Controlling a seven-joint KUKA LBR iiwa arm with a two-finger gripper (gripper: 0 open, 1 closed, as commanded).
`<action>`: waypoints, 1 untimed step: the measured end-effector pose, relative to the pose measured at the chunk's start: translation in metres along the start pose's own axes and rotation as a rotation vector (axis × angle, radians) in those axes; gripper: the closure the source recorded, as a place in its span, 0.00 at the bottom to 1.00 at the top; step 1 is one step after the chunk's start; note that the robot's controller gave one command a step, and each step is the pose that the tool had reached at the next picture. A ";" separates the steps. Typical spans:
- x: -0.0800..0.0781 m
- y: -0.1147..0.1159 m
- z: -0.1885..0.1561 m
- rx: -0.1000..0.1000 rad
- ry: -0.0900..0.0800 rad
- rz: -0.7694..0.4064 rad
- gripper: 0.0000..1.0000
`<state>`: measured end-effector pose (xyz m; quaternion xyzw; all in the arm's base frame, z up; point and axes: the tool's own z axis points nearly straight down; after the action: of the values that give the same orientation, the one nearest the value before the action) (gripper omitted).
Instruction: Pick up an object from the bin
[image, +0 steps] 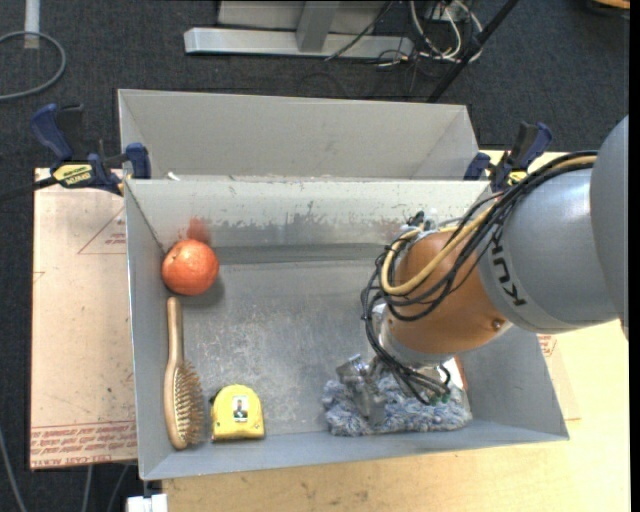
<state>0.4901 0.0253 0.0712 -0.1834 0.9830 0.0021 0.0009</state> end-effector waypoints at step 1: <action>0.000 0.000 0.000 0.000 0.000 0.000 1.00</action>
Offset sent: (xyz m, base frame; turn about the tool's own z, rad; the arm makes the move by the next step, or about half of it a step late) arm 0.0041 -0.0020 0.0302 0.0524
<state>0.4901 0.0253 0.0712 -0.1833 0.9831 0.0021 0.0009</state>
